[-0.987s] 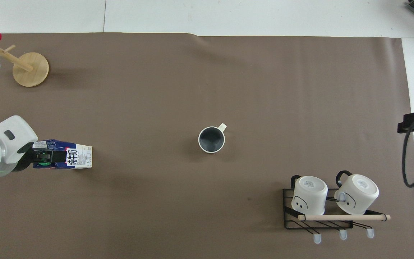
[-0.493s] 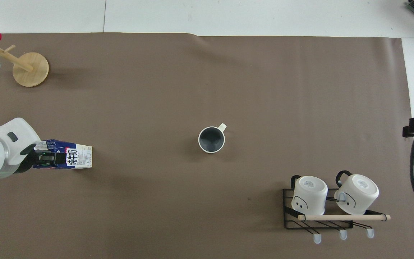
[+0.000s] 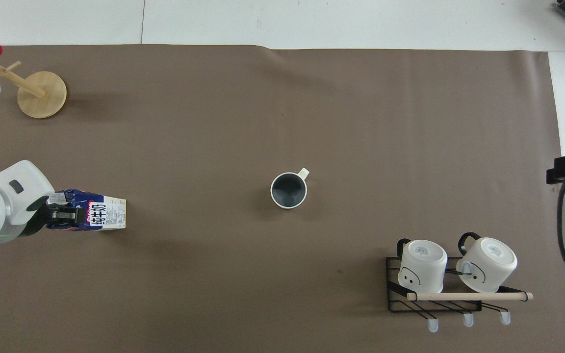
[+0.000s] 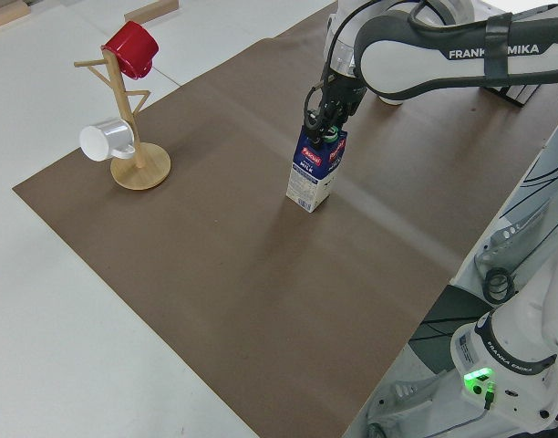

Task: Place cup and milk on table
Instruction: 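Lift the milk carton with the left gripper, then carry the milk carton with the left gripper toward the black-and-white mug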

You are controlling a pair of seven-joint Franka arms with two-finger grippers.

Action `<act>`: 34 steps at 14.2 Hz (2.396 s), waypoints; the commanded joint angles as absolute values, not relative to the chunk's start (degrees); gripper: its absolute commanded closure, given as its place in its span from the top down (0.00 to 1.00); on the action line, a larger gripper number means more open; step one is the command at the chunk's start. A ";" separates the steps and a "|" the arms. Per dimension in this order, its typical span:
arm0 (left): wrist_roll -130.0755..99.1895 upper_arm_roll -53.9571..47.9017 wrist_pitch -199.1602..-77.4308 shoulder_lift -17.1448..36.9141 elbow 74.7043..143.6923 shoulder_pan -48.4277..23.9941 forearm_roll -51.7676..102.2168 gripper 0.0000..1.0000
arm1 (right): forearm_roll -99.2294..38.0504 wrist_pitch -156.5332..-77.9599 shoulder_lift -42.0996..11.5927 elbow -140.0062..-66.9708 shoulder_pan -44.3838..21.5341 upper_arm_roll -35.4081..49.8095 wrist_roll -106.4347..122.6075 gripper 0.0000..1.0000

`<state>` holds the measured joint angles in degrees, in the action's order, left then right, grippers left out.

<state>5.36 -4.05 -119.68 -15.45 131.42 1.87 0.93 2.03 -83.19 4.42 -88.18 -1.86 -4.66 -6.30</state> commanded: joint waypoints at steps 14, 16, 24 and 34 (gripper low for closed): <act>-11.14 -5.01 -110.74 -13.89 119.80 -7.45 0.44 0.51 | 2.02 -84.55 5.27 -88.07 -1.67 -4.39 -5.01 1.00; -14.05 -5.01 -110.04 -13.10 118.31 -10.09 0.44 0.51 | 2.11 -84.55 5.36 -88.07 -1.67 -4.39 -5.01 1.00; -25.37 -5.10 -109.42 -5.90 109.08 -18.97 0.35 0.46 | 2.11 -84.55 5.36 -88.07 -1.67 -4.39 -4.92 1.00; -36.38 -5.01 -114.96 5.53 103.36 -28.12 -4.66 0.47 | 2.11 -84.55 5.36 -88.07 -1.58 -4.39 -4.92 1.00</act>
<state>-35.19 -5.96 -114.27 3.56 105.24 -26.60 -2.99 2.24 -84.26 4.97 -88.08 -1.89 -4.53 -6.30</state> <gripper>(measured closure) 0.529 0.000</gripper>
